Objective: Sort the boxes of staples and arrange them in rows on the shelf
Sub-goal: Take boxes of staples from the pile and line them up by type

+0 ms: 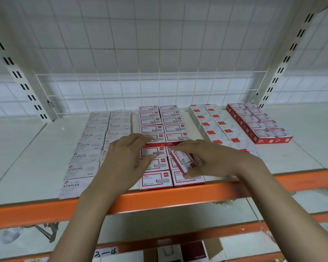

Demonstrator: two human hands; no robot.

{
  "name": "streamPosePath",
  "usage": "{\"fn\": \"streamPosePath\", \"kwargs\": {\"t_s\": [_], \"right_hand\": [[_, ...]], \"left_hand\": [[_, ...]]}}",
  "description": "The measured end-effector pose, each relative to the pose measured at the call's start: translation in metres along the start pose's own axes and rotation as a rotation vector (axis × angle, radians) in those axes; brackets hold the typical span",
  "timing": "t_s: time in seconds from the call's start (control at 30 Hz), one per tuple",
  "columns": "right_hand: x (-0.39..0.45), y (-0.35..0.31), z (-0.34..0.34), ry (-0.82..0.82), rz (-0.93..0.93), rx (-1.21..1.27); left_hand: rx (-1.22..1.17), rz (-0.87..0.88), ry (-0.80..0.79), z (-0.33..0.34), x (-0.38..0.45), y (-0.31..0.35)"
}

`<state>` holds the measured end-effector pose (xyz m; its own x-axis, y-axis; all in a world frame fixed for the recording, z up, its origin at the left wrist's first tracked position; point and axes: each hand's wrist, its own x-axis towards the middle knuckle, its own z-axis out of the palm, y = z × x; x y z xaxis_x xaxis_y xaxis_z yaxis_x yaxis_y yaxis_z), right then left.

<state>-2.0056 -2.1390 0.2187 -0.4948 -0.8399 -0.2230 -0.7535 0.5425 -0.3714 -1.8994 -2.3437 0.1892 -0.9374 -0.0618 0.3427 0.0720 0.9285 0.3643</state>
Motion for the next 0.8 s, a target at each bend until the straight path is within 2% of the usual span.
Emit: {"fn": "streamPosePath", "kwargs": {"t_s": [0.2, 0.4, 0.8], "right_hand": [[0.001, -0.004, -0.009, -0.047, 0.009, -0.046], [-0.001, -0.016, 0.006, 0.203, 0.134, -0.101], [0.002, -0.003, 0.021, 0.337, 0.024, -0.131]], "left_hand": [[0.004, -0.018, -0.021, -0.001, 0.003, -0.001], [0.006, 0.008, -0.022, 0.001, 0.007, -0.006], [0.009, 0.001, -0.054, 0.005, 0.010, -0.010]]}}
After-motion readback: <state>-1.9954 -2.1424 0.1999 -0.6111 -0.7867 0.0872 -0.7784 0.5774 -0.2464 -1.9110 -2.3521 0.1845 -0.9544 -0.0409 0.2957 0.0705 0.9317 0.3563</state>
